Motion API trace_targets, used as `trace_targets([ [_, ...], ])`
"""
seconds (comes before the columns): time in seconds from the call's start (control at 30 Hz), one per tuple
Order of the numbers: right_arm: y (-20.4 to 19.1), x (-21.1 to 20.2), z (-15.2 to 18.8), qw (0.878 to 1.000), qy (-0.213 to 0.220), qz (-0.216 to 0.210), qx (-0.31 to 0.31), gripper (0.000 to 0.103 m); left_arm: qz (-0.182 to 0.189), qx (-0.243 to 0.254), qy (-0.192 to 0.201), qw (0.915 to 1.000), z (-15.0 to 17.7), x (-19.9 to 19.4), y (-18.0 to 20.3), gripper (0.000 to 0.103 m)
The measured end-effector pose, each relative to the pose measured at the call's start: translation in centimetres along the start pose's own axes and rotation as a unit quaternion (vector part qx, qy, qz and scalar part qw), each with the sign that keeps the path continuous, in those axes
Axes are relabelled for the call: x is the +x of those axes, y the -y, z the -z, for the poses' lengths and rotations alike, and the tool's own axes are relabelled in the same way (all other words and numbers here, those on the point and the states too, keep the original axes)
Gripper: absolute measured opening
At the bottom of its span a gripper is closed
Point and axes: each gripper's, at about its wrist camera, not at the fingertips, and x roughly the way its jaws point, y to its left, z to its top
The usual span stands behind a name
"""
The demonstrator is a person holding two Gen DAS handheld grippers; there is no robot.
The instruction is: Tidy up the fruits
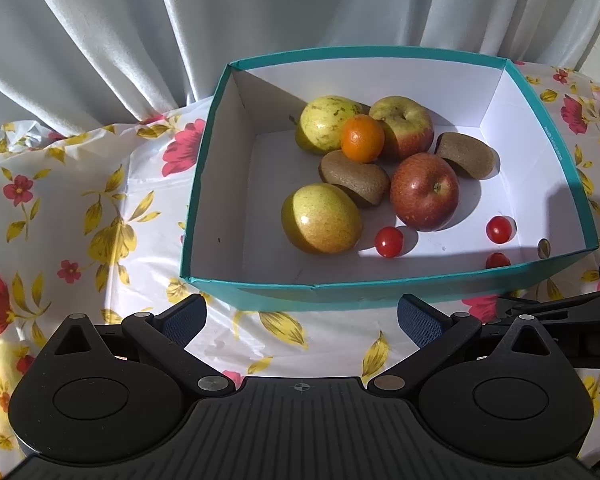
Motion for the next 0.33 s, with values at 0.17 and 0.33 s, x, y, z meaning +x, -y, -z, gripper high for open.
trace_targets([
  [0.17,-0.03,-0.03,0.01,1.000,0.000,-0.003,0.001,0.103,-0.010,0.008,0.022,0.9997,0.20,-0.26,0.23,0.103],
  [0.33,-0.30,0.07,0.16,1.000,-0.001,-0.003,-0.003,0.103,-0.023,0.016,0.030,0.9991,0.38,-0.45,0.41,0.103],
])
